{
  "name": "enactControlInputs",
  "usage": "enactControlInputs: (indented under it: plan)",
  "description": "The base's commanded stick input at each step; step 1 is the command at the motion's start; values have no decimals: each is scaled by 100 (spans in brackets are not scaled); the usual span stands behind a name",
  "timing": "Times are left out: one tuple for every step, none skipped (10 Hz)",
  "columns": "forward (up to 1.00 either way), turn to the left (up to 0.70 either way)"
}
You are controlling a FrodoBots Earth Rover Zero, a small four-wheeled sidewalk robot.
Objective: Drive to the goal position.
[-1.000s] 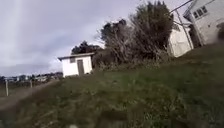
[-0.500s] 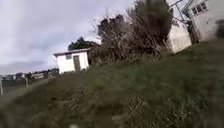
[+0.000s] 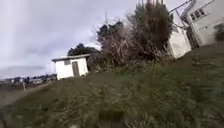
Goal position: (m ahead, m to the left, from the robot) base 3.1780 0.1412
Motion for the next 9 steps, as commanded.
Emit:
enactControlInputs:
  plan:
    - [66,0]
    - [65,0]
    - [65,0]
    - [65,0]
    - [66,0]
    - [65,0]
    - [65,0]
    - [65,0]
    - [65,0]
